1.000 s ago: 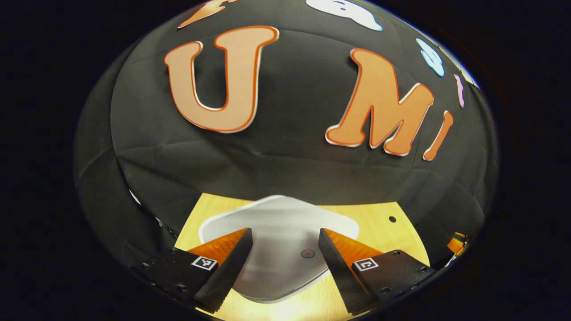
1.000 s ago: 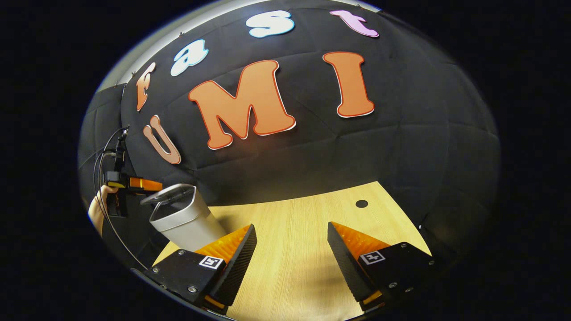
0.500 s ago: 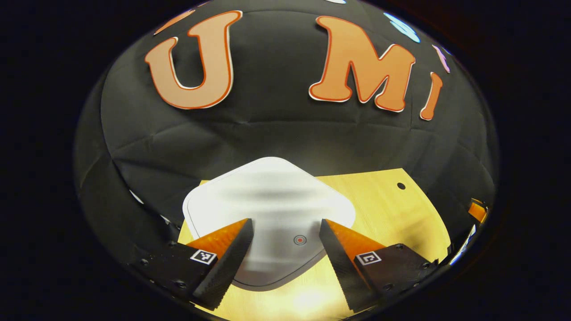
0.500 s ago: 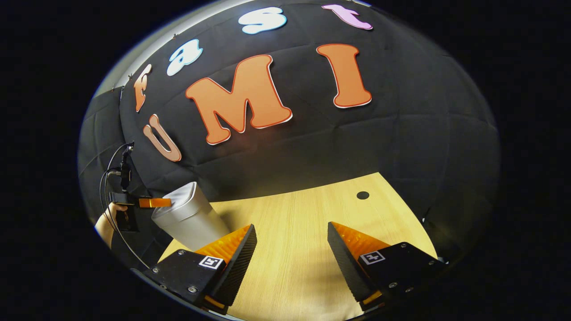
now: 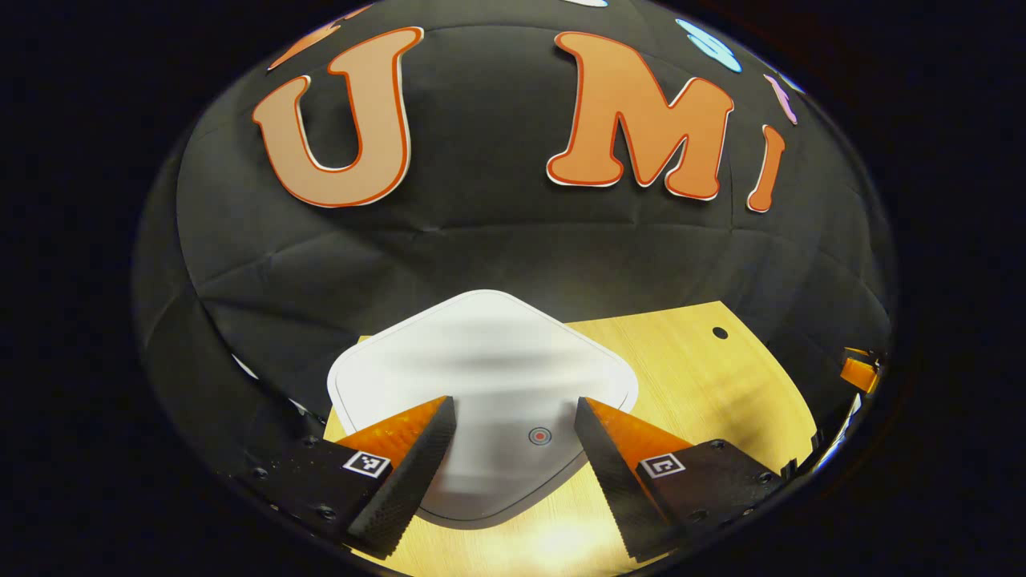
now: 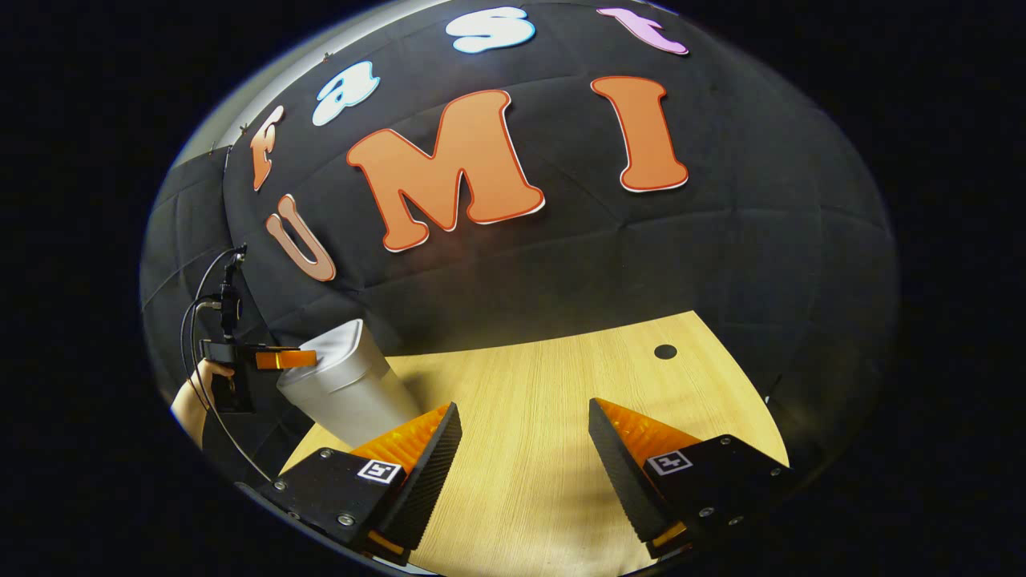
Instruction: Press the lid of the desktop garbage bin to open it, pick up the crumpled paper on the desktop and throw it into the bin, then pick up the pop can on the desktop and drop it into the bin, and finally close the garbage bin lid.
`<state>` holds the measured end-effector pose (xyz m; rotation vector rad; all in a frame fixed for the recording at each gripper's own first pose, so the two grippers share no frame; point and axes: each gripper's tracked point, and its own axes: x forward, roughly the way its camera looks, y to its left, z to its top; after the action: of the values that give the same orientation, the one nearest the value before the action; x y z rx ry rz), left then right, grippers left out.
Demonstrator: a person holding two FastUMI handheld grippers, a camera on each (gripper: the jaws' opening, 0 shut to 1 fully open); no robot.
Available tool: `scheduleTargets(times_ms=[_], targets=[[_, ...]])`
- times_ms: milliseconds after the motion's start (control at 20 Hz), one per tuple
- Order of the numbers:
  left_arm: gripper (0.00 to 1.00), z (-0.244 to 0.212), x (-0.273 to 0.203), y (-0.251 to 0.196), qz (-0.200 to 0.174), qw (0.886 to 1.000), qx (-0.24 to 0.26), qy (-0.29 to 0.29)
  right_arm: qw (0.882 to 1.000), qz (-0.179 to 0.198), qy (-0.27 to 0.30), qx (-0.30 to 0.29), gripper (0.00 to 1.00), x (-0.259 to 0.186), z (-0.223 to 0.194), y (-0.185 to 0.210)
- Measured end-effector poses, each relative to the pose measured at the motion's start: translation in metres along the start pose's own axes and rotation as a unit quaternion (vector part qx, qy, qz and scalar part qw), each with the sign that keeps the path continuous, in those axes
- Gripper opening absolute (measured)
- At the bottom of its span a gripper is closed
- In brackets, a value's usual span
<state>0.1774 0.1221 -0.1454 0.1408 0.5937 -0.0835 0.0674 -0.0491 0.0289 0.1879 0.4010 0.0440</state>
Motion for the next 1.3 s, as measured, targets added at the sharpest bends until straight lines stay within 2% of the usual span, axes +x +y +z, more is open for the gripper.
scheduleTargets(times_ms=[150, 250, 400, 450, 650, 800, 1050, 1150, 1300], targets=[[0.98, 0.006, -0.004, -0.001, 0.008, 1.000, -0.016, -0.018, 1.000, -0.002, -0.012, 0.000, 0.95, -0.003, 0.011, 0.000], [0.98, 0.020, -0.017, -0.006, 0.008, 0.999, -0.022, -0.049, 1.000, -0.005, -0.021, 0.000, 0.95, -0.004, 0.020, 0.001], [0.96, 0.056, -0.047, -0.043, -0.012, 0.993, -0.029, -0.114, 0.999, -0.006, -0.035, -0.003, 0.95, -0.008, 0.034, 0.003], [0.96, 0.070, -0.053, -0.061, -0.020, 0.989, -0.036, -0.140, 0.999, -0.006, -0.042, -0.006, 0.95, -0.010, 0.039, 0.005], [0.94, 0.102, -0.094, -0.084, -0.032, 0.972, -0.077, -0.219, 0.997, -0.009, -0.070, -0.022, 0.95, -0.020, 0.057, 0.010], [0.94, 0.117, -0.128, -0.098, -0.036, 0.957, -0.100, -0.269, 0.993, -0.038, -0.095, -0.055, 0.95, -0.030, 0.067, 0.007], [0.94, 0.098, -0.147, -0.108, -0.006, 0.951, -0.079, -0.297, 0.985, -0.056, -0.139, -0.086, 0.95, -0.047, 0.075, 0.015], [0.94, 0.091, -0.153, -0.118, -0.009, 0.945, -0.078, -0.317, 0.982, -0.067, -0.152, -0.092, 0.95, -0.051, 0.074, 0.015], [0.94, 0.073, -0.152, -0.126, -0.002, 0.942, -0.080, -0.325, 0.979, -0.074, -0.168, -0.086, 0.95, -0.059, 0.063, 0.017]])
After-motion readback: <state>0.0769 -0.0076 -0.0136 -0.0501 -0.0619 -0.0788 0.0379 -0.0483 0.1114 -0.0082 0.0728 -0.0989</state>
